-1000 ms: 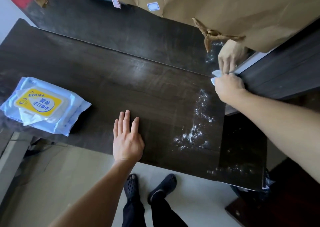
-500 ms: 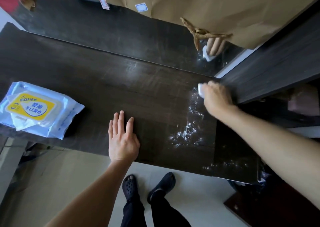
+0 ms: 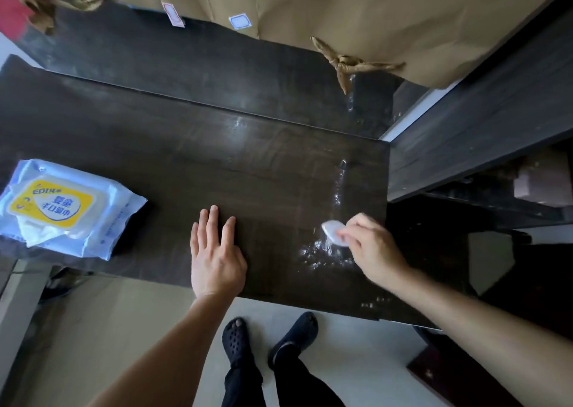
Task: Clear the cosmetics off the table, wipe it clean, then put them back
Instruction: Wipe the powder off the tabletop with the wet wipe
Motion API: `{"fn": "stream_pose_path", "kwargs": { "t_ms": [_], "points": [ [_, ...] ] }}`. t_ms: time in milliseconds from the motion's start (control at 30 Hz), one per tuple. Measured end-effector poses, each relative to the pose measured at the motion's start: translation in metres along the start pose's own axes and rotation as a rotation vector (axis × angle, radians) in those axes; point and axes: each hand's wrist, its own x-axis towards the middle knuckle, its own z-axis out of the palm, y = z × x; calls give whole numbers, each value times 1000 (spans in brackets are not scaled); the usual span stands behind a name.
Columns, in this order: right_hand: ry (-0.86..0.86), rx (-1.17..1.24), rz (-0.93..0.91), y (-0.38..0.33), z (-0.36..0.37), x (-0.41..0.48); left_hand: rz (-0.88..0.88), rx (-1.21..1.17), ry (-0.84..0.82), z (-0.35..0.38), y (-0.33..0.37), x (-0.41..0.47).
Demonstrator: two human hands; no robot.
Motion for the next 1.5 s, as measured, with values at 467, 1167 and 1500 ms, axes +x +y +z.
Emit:
{"fn": "stream_pose_path", "kwargs": {
  "t_ms": [467,1167,1500],
  "points": [
    [6,10,35,-9,27,6,-8,24,-21,-1,1,0],
    [71,82,38,11,4,-12,8,-2,35,2,0,0],
    [91,-7,212,3,19,-105,33,8,10,4,-4,-2]
  ]
}}
